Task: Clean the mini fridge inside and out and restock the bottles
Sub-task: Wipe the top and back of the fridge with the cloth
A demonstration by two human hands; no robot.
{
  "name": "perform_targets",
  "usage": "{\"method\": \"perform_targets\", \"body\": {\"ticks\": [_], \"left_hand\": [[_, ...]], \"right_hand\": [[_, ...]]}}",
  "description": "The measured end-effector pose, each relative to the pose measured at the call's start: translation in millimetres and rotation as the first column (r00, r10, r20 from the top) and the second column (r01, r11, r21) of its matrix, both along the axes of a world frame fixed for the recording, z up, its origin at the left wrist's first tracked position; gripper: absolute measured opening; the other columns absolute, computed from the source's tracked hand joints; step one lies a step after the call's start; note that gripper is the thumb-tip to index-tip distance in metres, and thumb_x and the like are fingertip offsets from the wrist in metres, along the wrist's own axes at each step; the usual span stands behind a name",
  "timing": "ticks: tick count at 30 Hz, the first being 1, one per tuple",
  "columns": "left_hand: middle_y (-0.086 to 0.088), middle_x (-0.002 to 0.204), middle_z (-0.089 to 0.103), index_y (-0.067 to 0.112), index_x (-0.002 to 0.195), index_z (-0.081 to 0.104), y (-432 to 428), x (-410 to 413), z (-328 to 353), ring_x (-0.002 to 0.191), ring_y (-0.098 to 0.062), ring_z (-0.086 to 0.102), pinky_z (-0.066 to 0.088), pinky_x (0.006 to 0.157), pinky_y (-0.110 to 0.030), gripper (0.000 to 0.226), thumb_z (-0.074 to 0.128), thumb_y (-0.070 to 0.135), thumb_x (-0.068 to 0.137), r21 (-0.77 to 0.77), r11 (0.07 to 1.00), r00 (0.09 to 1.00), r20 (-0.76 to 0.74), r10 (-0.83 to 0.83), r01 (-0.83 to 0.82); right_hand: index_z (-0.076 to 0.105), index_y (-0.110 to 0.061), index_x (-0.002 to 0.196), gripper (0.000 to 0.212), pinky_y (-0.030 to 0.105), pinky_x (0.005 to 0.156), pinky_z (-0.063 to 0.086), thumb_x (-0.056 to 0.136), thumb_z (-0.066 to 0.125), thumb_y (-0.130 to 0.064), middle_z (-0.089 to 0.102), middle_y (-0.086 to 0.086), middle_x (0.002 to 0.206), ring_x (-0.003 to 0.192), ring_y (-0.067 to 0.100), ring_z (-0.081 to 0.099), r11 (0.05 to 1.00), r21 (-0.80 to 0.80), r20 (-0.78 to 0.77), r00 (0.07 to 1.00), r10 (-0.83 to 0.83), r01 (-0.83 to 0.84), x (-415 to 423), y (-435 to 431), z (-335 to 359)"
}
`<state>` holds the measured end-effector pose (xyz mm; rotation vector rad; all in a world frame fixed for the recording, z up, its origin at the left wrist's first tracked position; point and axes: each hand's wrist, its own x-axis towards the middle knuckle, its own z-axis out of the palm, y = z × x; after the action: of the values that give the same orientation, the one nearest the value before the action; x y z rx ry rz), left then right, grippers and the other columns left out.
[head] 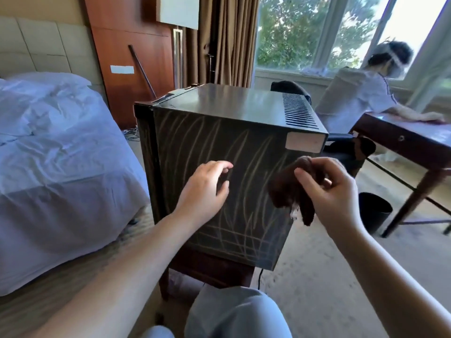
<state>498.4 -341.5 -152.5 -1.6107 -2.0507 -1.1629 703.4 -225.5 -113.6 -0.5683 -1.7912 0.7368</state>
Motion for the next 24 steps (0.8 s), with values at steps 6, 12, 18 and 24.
{"method": "perform_targets", "body": {"ticks": [6, 12, 18, 24], "left_hand": [[-0.009, 0.132, 0.051, 0.007, 0.130, 0.049, 50, 21, 42, 0.123, -0.023, 0.046, 0.039, 0.105, -0.027, 0.044, 0.057, 0.010, 0.087, 0.206, 0.976, 0.957, -0.289, -0.011, 0.073], [-0.014, 0.146, 0.041, 0.004, 0.138, 0.045, 88, 25, 49, 0.138, -0.030, 0.034, 0.027, 0.115, -0.045, 0.052, 0.052, 0.010, 0.087, 0.184, 0.980, 0.906, -0.423, 0.012, 0.073], [-0.012, 0.129, 0.057, 0.004, 0.131, 0.055, 105, 17, 39, 0.125, -0.029, 0.049, 0.033, 0.111, -0.042, 0.044, 0.050, 0.008, 0.087, 0.273, 0.959, 0.905, -0.423, 0.048, 0.077], [-0.012, 0.117, 0.060, 0.004, 0.119, 0.060, 117, 26, 38, 0.115, -0.030, 0.055, 0.034, 0.109, -0.044, 0.035, 0.052, 0.013, 0.086, 0.365, 0.931, 0.908, -0.390, 0.153, 0.000]], "right_hand": [[0.067, -0.002, 0.104, 0.020, 0.031, 0.089, 0.046, 0.085, 0.068, -0.008, 0.057, 0.017, 0.103, 0.096, 0.028, 0.056, 0.733, 0.501, -0.268, 0.888, -0.374, 0.460, -10, 54, 5], [0.057, -0.006, 0.130, 0.039, 0.052, 0.113, 0.028, 0.093, 0.060, -0.018, 0.042, 0.021, 0.144, 0.139, 0.037, 0.031, 0.569, 0.799, 0.045, 0.923, -0.382, 0.197, -35, 83, -31], [0.050, -0.021, 0.133, 0.046, 0.051, 0.104, 0.040, 0.091, 0.054, -0.005, 0.035, 0.004, 0.149, 0.144, 0.024, 0.025, 0.530, 0.847, 0.208, 0.894, -0.397, 0.038, -12, 98, -127], [0.052, -0.019, 0.136, 0.043, 0.048, 0.100, 0.044, 0.097, 0.044, -0.003, 0.039, 0.003, 0.149, 0.139, 0.024, 0.036, 0.459, 0.886, 0.286, 0.854, -0.434, -0.064, 4, 100, -139]]}}
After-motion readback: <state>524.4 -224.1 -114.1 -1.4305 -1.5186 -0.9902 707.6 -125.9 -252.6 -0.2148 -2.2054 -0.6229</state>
